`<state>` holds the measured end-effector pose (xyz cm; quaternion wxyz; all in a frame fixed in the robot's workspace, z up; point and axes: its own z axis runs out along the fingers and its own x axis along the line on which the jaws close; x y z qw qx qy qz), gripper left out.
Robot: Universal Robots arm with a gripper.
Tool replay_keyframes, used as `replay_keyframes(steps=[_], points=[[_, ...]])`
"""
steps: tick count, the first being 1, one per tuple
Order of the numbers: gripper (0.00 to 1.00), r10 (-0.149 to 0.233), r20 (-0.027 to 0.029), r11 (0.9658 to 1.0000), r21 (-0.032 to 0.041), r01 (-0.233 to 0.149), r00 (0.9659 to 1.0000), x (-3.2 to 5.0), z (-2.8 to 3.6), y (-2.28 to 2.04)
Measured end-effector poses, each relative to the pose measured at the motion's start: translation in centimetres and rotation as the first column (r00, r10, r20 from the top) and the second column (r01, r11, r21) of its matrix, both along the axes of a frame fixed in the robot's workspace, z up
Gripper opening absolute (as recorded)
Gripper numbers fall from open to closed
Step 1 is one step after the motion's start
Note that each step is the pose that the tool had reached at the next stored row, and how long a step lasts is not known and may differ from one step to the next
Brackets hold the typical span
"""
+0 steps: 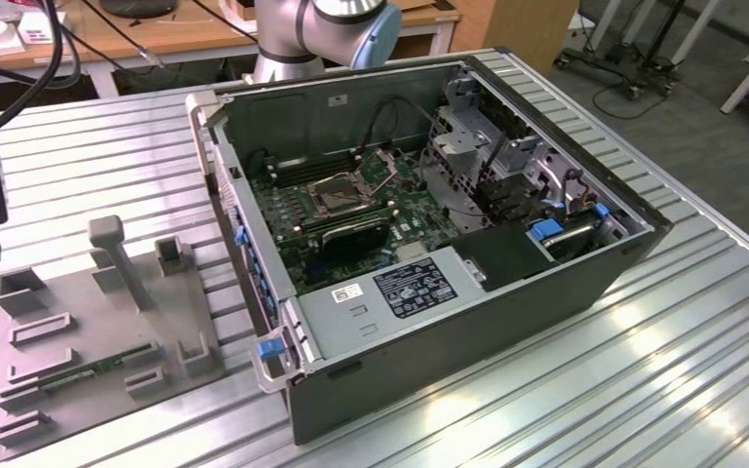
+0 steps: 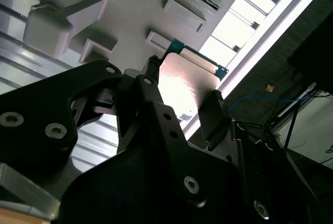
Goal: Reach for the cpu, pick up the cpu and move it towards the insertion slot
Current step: 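Pick up the cpu and move it towards the insertion slot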
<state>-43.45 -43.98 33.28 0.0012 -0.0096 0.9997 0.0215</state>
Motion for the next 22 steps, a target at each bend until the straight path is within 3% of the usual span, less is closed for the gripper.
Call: replay_keyframes(steps=[10,22], points=[[0.54,0.0,0.0,1.0,0.0,0.0,1.0,0.0,0.82,0.0],[0.54,0.0,-0.0001,1.0,0.0,0.0,1.0,0.0,1.0,0.0]])
